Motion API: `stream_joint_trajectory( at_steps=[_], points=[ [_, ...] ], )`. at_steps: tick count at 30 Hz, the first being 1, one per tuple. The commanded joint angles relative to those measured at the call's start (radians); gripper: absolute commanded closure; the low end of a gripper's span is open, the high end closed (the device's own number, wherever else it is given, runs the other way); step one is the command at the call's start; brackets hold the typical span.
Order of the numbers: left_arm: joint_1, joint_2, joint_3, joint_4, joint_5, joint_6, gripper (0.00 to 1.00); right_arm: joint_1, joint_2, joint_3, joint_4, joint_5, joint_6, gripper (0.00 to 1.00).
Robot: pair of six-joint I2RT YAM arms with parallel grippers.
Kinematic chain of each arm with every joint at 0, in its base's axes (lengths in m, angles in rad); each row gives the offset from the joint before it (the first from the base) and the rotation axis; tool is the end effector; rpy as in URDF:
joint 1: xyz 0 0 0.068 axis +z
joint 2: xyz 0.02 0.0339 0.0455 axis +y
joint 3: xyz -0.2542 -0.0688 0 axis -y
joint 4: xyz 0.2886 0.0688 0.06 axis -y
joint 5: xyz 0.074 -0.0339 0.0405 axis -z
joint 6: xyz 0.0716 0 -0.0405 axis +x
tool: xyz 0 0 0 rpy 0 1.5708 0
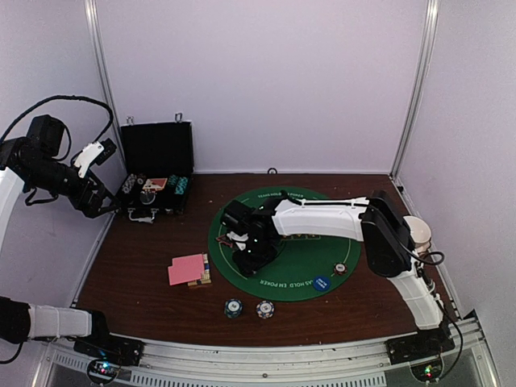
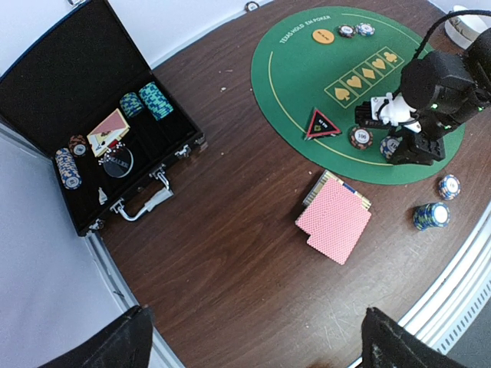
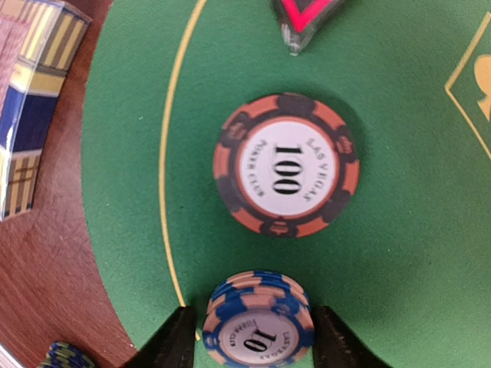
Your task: Distribute texas hold em gaming equipment
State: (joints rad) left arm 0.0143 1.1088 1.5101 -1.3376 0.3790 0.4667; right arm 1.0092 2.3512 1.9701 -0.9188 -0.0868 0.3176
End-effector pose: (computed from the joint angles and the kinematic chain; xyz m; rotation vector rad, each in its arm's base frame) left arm 0.2326 -0.0232 0.3958 0.6937 2.3323 -0.2625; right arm 0.2759 0.4502 0.1025 -1.0202 2.7799 0.3498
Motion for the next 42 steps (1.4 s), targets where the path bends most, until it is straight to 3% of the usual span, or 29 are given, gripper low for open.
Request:
stream_joint_trajectory(
  at_steps=[1,3,8,22,31,42],
  points=[
    [0.006,0.000,0.004,0.003,0.010,0.015,0.02,-0.004,-0.008,0.021,-0.005,0.010,0.006,0.41],
    [0.006,0.001,0.004,0.004,0.010,0.015,0.02,-0.004,-0.024,0.020,-0.011,0.012,0.002,0.35],
    [0.006,0.004,0.005,0.004,0.011,0.020,0.02,-0.004,-0.093,-0.009,-0.034,0.002,0.003,0.32],
    [0.006,-0.009,0.001,0.003,0.013,0.020,0.03,0.092,-0.393,-0.409,0.031,-0.084,0.058,0.22],
    [0.006,-0.010,0.018,-0.017,0.016,0.012,0.02,0.176,-0.344,-0.428,0.068,-0.092,0.067,0.18],
    [0.006,-0.011,0.027,-0.023,0.014,0.012,0.02,0.179,-0.297,-0.425,0.053,-0.025,0.046,0.22]
  ],
)
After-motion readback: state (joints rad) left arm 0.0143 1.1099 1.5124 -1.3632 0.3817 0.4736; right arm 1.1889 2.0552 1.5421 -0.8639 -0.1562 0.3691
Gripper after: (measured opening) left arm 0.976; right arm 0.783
